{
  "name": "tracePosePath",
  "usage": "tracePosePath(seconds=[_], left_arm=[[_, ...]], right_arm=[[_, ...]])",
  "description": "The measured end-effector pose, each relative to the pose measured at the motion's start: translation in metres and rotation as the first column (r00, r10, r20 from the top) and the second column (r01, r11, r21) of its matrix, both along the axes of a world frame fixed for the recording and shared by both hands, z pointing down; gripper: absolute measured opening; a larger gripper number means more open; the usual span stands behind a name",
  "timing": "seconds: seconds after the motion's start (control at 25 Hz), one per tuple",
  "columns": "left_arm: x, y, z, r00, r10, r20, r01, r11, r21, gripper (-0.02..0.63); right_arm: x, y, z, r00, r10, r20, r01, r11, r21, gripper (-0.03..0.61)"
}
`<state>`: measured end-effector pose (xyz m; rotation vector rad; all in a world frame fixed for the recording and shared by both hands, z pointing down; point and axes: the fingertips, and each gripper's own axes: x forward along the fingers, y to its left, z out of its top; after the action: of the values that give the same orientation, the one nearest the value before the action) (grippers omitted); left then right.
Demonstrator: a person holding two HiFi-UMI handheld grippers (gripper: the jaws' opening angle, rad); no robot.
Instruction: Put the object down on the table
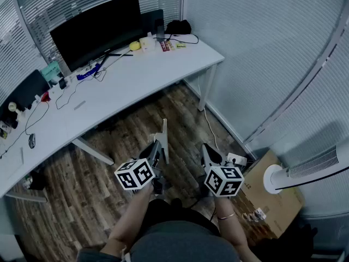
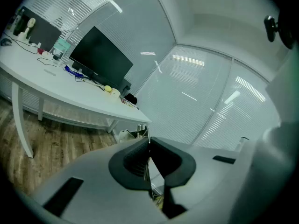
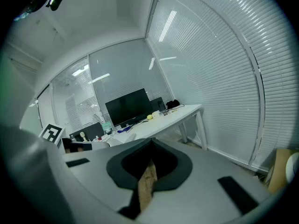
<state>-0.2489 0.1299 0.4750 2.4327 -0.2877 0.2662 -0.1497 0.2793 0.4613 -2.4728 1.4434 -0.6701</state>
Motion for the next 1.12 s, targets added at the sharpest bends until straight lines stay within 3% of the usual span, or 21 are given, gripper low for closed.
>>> tracePosePath(seconds=[0.48,1.12], left_arm=[[0.028,0.000,-0.004,1.000,0.022,0.012,-0.022,0.999,0.033,0.029],[0.101,-0.047,0.016,0.999,0.037,0.032,-0.036,0.999,-0.020,0.029]], right_arm=[[-0.002,-0.007,-0.001,0.999,-0.052,-0.008,0.052,0.998,0.034,0.005],[0.061,-0.043,0.016,0.997,-0.025,0.070,0.022,0.999,0.042,0.006]])
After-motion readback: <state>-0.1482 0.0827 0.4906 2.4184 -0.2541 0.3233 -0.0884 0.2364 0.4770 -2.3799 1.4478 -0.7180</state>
